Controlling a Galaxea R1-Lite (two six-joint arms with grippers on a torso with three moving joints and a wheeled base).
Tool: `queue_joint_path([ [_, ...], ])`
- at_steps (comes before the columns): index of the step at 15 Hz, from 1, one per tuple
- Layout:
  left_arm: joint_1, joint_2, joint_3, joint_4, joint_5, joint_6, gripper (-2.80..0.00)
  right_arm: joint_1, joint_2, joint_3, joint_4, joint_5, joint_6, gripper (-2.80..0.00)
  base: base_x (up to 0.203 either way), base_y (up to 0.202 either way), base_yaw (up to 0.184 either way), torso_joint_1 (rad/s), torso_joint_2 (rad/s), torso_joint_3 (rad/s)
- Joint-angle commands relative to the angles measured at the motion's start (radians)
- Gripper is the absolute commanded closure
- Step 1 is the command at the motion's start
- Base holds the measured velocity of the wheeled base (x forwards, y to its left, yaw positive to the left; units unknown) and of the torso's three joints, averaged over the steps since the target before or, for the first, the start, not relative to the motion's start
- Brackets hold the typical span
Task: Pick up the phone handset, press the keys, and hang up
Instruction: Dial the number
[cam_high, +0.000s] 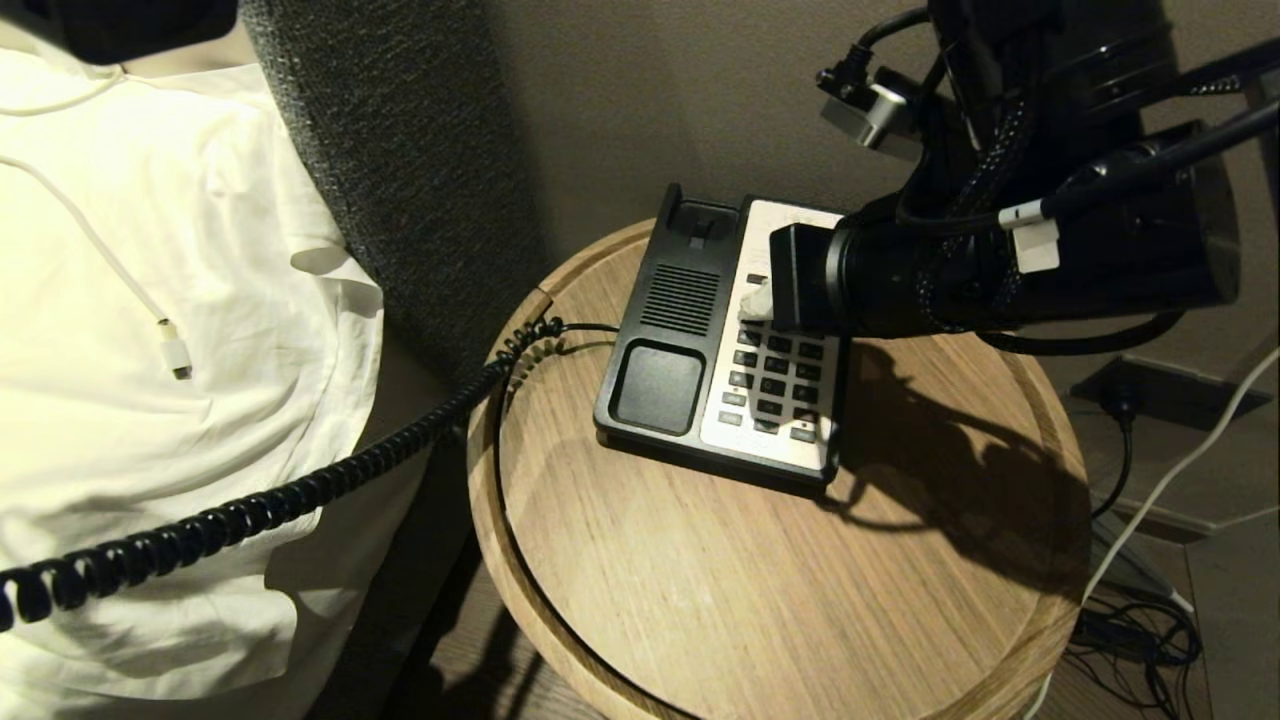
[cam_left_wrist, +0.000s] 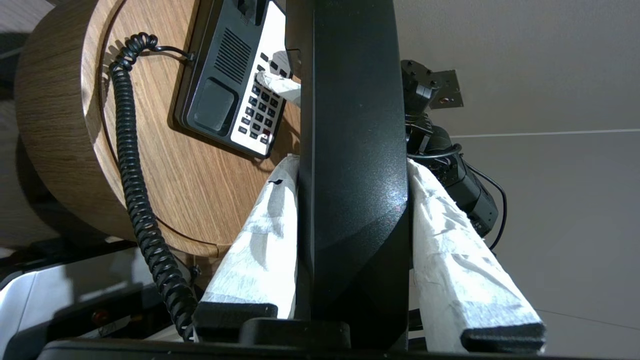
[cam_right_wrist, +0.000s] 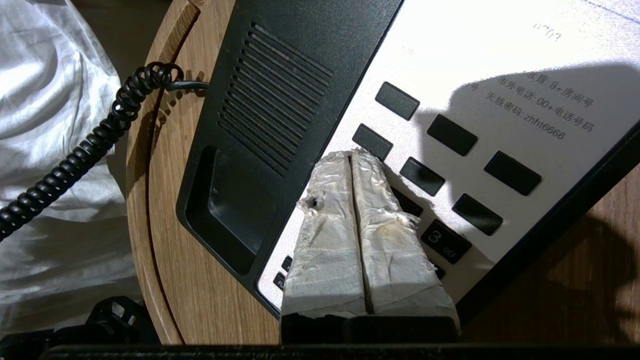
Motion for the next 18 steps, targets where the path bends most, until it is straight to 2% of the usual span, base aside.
queue_joint_path([
  [1, 0.0, -0.002, 0.001, 0.004, 0.0, -0.005, 0.0, -0.001, 0.001, 0.006, 0.005, -0.01, 0.0, 0.0, 0.0, 0.0, 0.0, 0.0, 0.0, 0.0],
  [18, 0.007, -0.007, 0.001, 0.004, -0.008, -0.007, 0.0, -0.01, -0.028, -0.013, 0.026, -0.012, 0.002, 0.0, 0.0, 0.0, 0.0, 0.0, 0.0, 0.0],
])
